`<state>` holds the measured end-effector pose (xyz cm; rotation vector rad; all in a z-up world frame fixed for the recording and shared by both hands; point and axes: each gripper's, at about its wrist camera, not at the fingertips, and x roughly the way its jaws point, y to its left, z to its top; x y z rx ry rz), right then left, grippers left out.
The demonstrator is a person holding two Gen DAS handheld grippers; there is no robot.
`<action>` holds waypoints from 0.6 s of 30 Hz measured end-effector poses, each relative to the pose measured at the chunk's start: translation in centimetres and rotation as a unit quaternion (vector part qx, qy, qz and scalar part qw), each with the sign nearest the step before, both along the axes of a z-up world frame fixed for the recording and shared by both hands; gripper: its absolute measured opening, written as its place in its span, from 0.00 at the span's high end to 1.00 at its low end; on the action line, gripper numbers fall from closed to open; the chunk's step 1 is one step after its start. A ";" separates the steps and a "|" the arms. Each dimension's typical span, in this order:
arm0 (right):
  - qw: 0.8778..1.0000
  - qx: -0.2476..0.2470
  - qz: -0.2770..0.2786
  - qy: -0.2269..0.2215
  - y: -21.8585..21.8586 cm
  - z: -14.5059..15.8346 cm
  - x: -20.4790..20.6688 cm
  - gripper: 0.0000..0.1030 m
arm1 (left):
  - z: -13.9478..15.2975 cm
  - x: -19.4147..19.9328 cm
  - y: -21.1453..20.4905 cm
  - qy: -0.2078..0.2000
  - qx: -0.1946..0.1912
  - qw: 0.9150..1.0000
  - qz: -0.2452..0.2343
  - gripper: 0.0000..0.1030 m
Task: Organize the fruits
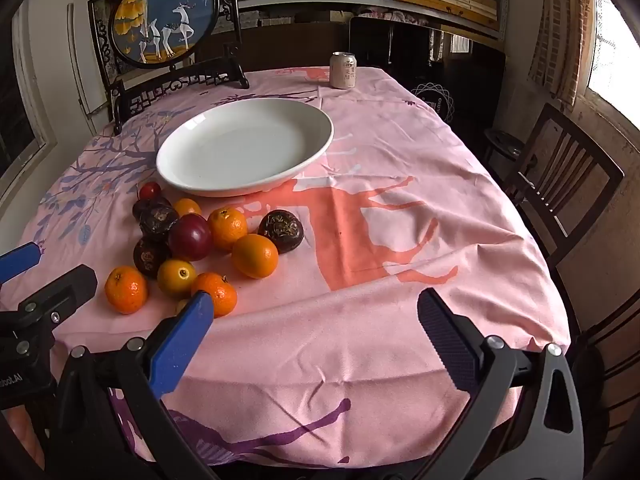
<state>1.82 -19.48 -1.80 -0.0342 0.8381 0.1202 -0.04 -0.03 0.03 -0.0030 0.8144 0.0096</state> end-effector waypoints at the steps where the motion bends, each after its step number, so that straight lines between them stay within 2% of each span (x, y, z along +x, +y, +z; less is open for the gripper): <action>1: 1.000 -0.001 -0.001 0.000 0.0 0.0 0.0 0.01 | 0.0 0.0 0.0 0.001 0.000 1.000 0.000 0.02; 18: 1.000 0.004 -0.002 -0.002 0.0 0.1 -0.1 0.01 | 0.0 0.0 0.0 0.002 0.001 1.000 0.000 0.02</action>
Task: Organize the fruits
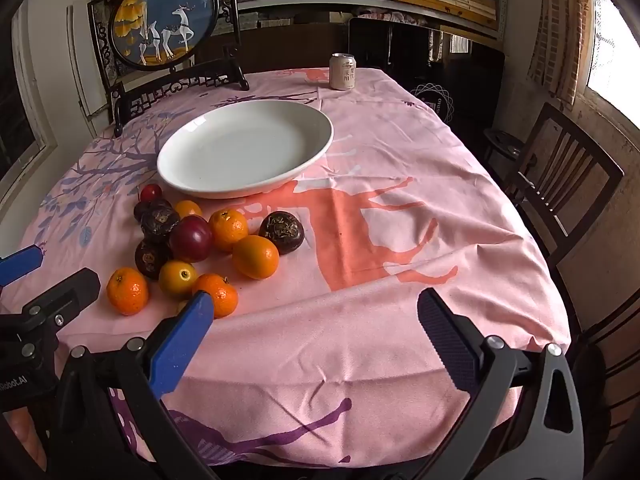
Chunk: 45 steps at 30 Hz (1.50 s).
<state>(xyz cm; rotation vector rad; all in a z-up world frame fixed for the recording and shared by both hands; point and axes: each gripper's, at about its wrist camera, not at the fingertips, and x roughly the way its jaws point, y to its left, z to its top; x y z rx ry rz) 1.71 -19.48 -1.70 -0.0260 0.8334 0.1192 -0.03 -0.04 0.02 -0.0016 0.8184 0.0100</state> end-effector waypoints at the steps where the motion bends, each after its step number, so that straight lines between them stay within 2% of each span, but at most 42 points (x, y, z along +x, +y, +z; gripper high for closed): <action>1: 1.000 0.000 0.000 0.000 0.1 0.0 0.0 0.01 | 0.0 0.0 0.0 0.000 0.000 1.000 0.000 0.02; 45: 1.000 -0.006 0.013 0.004 1.0 -0.1 0.0 0.01 | -0.8 0.1 0.1 0.007 -0.006 1.000 0.001 0.02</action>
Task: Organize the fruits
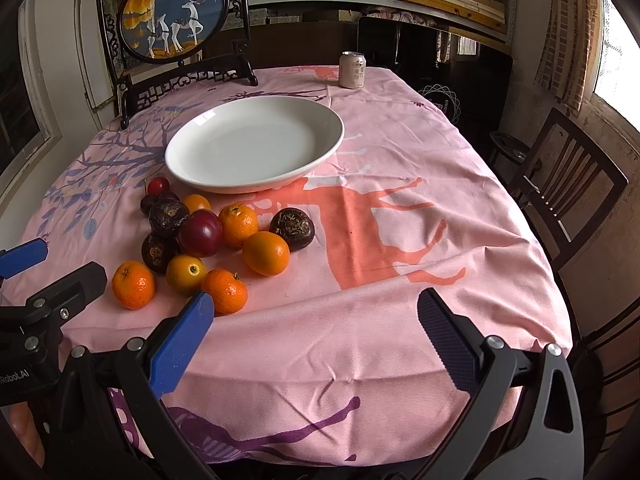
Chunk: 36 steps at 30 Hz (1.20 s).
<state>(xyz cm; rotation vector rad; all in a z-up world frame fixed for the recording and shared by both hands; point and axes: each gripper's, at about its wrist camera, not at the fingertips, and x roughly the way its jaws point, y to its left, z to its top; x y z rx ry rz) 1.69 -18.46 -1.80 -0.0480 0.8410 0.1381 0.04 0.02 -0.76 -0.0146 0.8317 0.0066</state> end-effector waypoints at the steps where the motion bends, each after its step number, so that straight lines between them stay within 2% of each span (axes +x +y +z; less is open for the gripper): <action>1: 1.000 0.000 0.000 0.000 0.0 0.0 0.0 0.01 | 0.0 0.0 0.0 0.000 0.000 1.000 0.000 0.02; 29: 1.000 -0.001 0.004 0.006 0.2 -0.6 0.0 0.01 | -0.2 0.0 0.3 0.008 -0.002 1.000 0.000 0.02; 33: 1.000 0.001 0.014 0.017 0.5 -1.3 0.2 0.01 | -1.2 -0.3 1.2 0.016 0.006 1.000 0.015 0.02; 36: 0.999 0.019 0.047 0.017 0.9 -1.9 0.5 0.04 | -2.4 -0.2 3.0 0.034 0.005 0.999 0.038 0.02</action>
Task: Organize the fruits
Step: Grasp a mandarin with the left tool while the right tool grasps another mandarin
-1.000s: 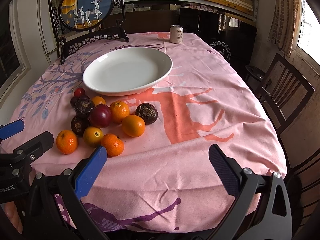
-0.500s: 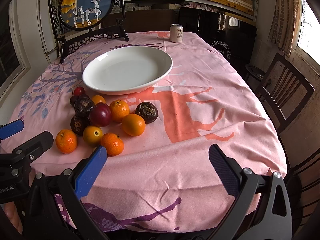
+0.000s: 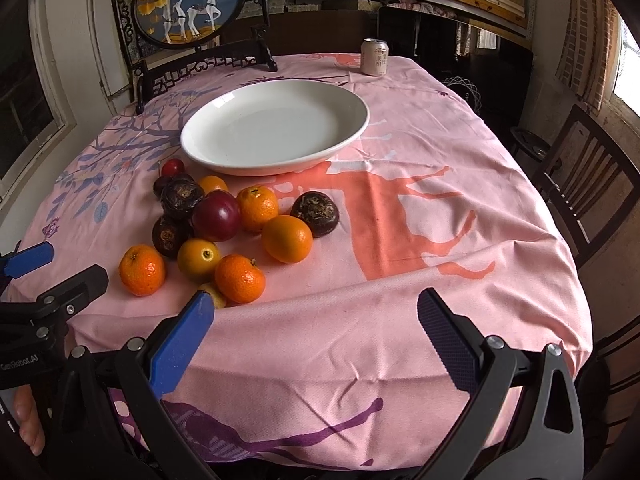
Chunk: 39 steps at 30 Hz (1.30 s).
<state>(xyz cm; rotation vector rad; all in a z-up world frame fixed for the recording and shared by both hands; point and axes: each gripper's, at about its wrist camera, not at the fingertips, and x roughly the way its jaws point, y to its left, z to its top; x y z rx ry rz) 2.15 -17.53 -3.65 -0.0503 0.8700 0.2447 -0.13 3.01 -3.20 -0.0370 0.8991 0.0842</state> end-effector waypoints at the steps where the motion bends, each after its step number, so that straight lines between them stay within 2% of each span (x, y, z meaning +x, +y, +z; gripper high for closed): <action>1: 1.000 0.004 0.014 -0.001 0.4 -0.2 0.1 0.16 | -0.4 0.0 0.7 0.007 -0.004 1.000 0.009 0.02; 3: 0.999 0.008 0.043 0.005 1.3 -0.7 0.4 0.31 | -1.1 0.0 2.0 0.018 -0.013 0.999 0.026 0.02; 5: 0.998 0.007 0.063 0.018 2.3 -1.4 0.8 0.37 | -1.5 -0.1 2.9 0.023 -0.020 0.999 0.037 0.02; 7: 0.997 0.006 0.073 0.032 3.1 -2.3 1.5 0.50 | -1.5 -0.2 3.4 0.022 -0.023 0.999 0.041 0.02; 8: 0.997 0.012 0.075 0.031 3.3 -2.6 1.9 0.52 | -1.5 -0.2 3.5 0.021 -0.023 0.999 0.041 0.02; 10: 0.995 0.047 0.084 0.031 3.1 -2.7 2.6 0.70 | -1.5 -0.2 3.4 0.024 -0.024 0.999 0.039 0.02; 14: 0.992 0.071 0.089 0.056 2.5 -2.7 3.3 0.70 | -1.7 0.1 2.9 0.028 -0.022 0.999 0.031 0.02; 15: 0.991 0.073 0.090 0.062 2.5 -2.7 3.4 0.67 | -1.7 0.1 2.8 0.029 -0.022 0.999 0.029 0.02; 18: 0.990 0.088 0.080 0.078 2.0 -3.1 4.1 0.53 | -2.0 0.3 2.1 0.035 -0.023 0.999 0.021 0.02; 20: 0.988 0.104 0.078 0.085 2.0 -3.4 4.7 0.52 | -2.0 0.3 1.8 0.038 -0.021 0.999 0.017 0.02; 21: 0.987 0.104 0.084 0.090 2.3 -3.7 4.9 0.59 | -2.0 0.3 1.8 0.038 -0.020 0.999 0.017 0.02; 22: 0.987 0.096 0.089 0.092 2.6 -3.9 4.9 0.70 | -2.0 0.3 1.8 0.036 -0.020 0.999 0.017 0.02; 25: 0.989 0.091 0.088 0.080 2.7 -3.7 4.4 0.70 | -1.7 0.1 1.8 0.033 -0.017 0.999 0.019 0.02; 30: 0.997 0.051 0.051 0.016 0.3 -1.0 2.6 0.70 | -1.9 0.6 1.6 0.037 -0.023 0.999 0.015 0.02; 35: 0.998 0.050 0.019 0.013 -2.3 -0.7 2.0 0.70 | -3.3 2.3 0.2 0.050 -0.032 0.998 -0.014 0.03; 38: 0.998 0.056 0.016 0.020 -2.6 -1.1 1.9 0.70 | -3.7 3.4 -0.6 0.045 -0.032 0.998 -0.026 0.23; 39: 0.998 0.058 0.015 0.022 -2.7 -1.2 1.8 0.70 | -3.9 3.8 -0.7 0.047 -0.037 0.998 -0.031 0.34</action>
